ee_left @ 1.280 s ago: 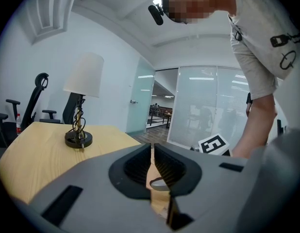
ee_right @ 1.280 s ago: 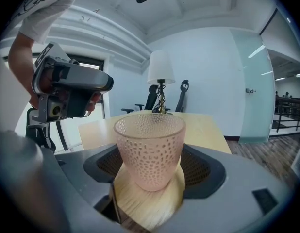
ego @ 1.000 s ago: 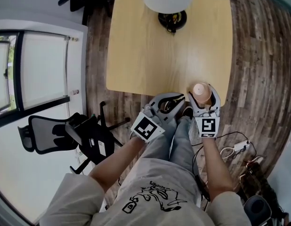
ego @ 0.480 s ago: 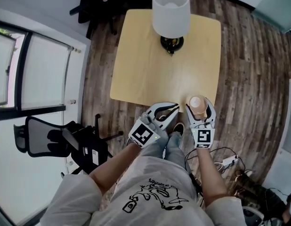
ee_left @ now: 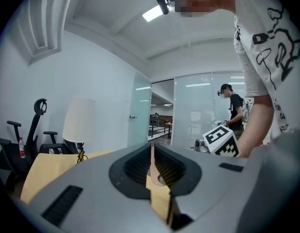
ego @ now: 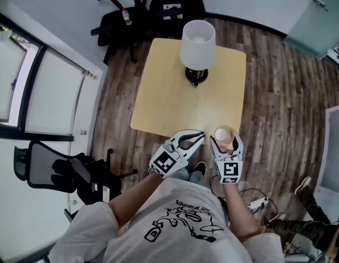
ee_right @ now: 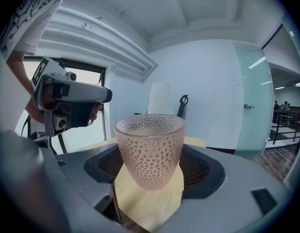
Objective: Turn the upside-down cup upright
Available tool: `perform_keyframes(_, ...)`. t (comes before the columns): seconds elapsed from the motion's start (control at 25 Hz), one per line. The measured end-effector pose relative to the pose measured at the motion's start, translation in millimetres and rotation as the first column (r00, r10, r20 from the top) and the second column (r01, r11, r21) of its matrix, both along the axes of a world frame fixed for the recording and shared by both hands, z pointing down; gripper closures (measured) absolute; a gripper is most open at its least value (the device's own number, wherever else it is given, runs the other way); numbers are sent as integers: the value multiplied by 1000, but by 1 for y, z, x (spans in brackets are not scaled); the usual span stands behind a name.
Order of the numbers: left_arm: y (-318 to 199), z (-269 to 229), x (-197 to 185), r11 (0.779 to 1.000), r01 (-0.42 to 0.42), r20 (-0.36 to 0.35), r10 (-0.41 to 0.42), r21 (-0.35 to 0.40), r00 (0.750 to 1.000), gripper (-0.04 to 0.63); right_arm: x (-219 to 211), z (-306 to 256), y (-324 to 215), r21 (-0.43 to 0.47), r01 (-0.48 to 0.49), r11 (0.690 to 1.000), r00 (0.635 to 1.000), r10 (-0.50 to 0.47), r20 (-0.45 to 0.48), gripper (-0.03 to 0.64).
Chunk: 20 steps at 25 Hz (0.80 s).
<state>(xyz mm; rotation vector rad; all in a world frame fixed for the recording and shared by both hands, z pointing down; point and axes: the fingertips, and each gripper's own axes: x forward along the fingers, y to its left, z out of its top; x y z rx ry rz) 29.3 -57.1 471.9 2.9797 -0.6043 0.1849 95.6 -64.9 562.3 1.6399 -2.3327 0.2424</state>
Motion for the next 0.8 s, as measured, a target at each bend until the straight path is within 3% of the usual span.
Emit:
perform_keyframes(0.16,1,-3,1,1000,-8,0,8,3,1000,584,1,-3,0,-17,13,1000,998,-13,-54,253)
perform_keyframes(0.44,1,-5,7,1000,-27,-6,26,-15,1000,584,6,-4,-4,-51,50,997,963,-61,-263,255)
perform_keyframes(0.56,1,-5,9,999,-26,-13,26,-30,1000,584,7,-5,-5,-71,73,995,917,-95,-387,255)
perform_keyframes(0.8,1,-5,13,994,-27,-55,21,-105,998,583,7,-12,-6,-90,128,988,781,-156,-604,255)
